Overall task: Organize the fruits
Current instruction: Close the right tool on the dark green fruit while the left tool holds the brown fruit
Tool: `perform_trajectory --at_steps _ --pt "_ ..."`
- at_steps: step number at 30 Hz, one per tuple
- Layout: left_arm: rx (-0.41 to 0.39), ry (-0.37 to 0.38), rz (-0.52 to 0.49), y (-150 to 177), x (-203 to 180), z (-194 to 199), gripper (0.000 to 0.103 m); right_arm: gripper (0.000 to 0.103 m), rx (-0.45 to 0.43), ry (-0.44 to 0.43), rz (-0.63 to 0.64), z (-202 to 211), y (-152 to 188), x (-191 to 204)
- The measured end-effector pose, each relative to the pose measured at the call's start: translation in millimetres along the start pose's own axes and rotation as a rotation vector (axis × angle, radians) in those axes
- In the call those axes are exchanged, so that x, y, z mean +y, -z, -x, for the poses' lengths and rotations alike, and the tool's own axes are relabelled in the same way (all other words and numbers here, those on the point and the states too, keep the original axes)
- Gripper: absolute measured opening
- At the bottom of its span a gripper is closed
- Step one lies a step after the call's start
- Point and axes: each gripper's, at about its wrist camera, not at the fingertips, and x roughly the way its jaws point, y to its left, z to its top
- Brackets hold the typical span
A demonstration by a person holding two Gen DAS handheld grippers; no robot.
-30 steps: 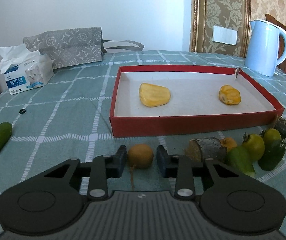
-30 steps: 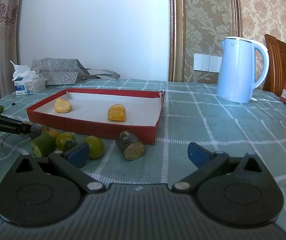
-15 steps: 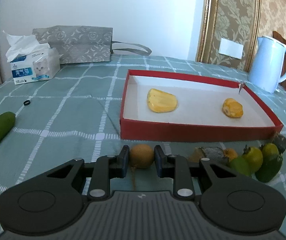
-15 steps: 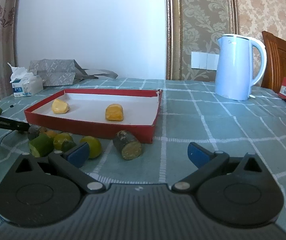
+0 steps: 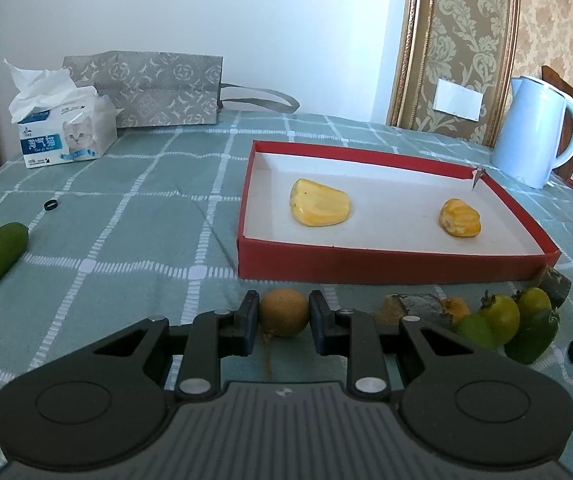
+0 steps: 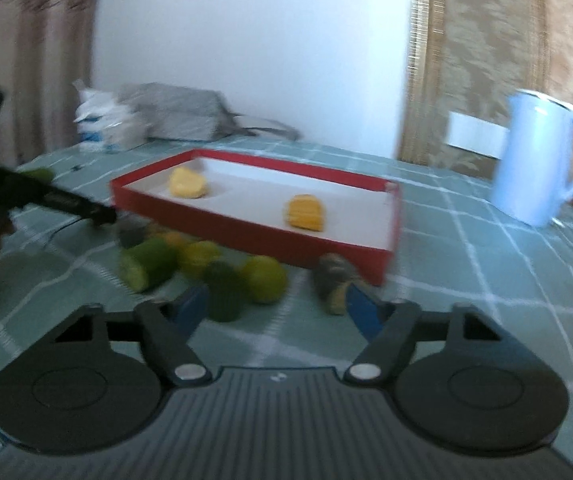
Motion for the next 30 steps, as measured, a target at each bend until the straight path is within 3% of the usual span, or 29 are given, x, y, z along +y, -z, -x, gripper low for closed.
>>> perform_trajectory --at_steps 4,8,21,30 --pt "0.005 0.005 0.000 0 1 -1 0.026 0.038 0.034 -0.069 0.068 -10 -5 17" --pt "0.005 0.012 0.010 0 2 -1 0.026 0.031 0.057 -0.081 0.089 -21 -8 23" --pt "0.010 0.025 0.016 0 2 -1 0.026 0.030 0.060 -0.021 0.169 -35 -15 38" --pt "0.011 0.031 0.022 0 4 0 0.026 0.030 0.095 -0.023 0.136 -32 -16 35"
